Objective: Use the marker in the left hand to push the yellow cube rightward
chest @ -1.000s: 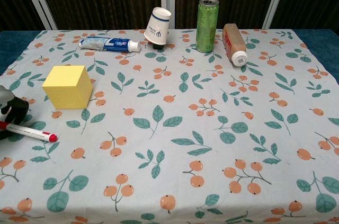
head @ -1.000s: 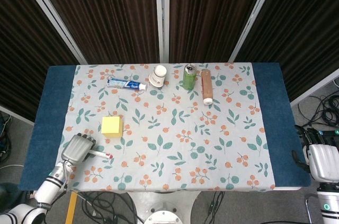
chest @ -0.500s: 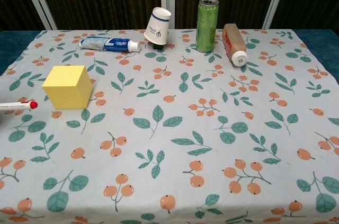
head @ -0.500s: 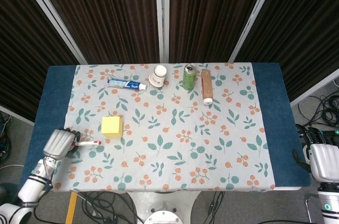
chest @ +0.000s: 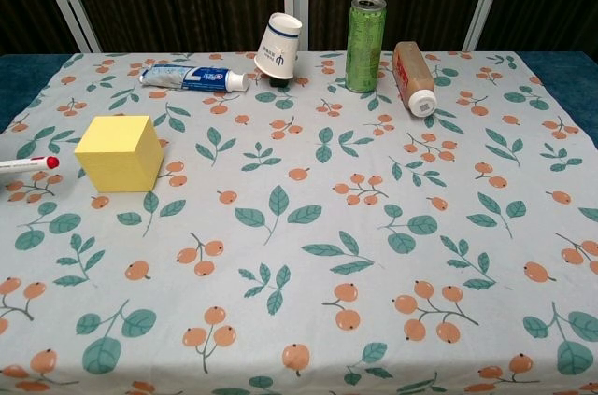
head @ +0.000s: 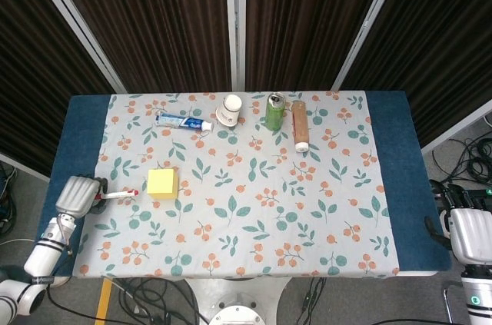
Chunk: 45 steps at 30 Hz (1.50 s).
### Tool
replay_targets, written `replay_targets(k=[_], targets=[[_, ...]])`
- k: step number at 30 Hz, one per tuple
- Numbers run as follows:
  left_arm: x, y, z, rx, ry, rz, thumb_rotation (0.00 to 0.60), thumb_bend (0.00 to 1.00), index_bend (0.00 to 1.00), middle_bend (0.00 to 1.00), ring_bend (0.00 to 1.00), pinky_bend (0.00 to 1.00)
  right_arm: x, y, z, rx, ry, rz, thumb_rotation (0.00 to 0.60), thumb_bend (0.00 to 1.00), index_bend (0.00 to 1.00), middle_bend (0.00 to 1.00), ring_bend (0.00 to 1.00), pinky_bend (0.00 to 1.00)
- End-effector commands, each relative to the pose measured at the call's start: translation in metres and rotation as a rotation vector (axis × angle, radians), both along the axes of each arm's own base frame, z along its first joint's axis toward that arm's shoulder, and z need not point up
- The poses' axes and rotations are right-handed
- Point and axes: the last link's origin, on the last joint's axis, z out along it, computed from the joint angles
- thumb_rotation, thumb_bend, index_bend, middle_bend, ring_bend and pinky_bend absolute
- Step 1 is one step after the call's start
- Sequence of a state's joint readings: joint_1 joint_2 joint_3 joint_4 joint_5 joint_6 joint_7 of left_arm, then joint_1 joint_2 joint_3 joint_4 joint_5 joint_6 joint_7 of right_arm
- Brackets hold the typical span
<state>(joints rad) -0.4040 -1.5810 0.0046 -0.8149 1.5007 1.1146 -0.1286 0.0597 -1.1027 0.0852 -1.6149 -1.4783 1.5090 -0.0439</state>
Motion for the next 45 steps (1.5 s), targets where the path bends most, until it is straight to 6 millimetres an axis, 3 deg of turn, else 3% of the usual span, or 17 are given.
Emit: replay_targets(k=[1, 13, 30, 45], targets=[[0.004, 0.010, -0.005, -0.018, 0.012, -0.012, 0.600, 0.44, 0.68, 0.69, 0.51, 0.56, 0.000, 0.000, 0.000, -0.001, 0.001, -0.002, 0.600, 0.26, 0.16, 0.30, 0.18, 0.30], [0.019, 0.036, -0.021, -0.077, 0.068, -0.054, 0.600, 0.44, 0.68, 0.69, 0.51, 0.56, -0.002, 0.002, 0.001, -0.004, 0.003, -0.012, 0.600, 0.25, 0.16, 0.30, 0.18, 0.29], [0.077, 0.065, -0.048, -0.117, 0.041, -0.124, 0.600, 0.44, 0.68, 0.69, 0.51, 0.56, -0.006, 0.003, 0.002, -0.005, -0.004, -0.019, 0.600, 0.25, 0.16, 0.31, 0.18, 0.29], [0.129, 0.071, -0.075, -0.188, 0.060, -0.187, 0.600, 0.44, 0.68, 0.69, 0.51, 0.56, -0.010, 0.006, 0.004, -0.007, -0.010, -0.019, 0.600, 0.25, 0.16, 0.31, 0.18, 0.29]])
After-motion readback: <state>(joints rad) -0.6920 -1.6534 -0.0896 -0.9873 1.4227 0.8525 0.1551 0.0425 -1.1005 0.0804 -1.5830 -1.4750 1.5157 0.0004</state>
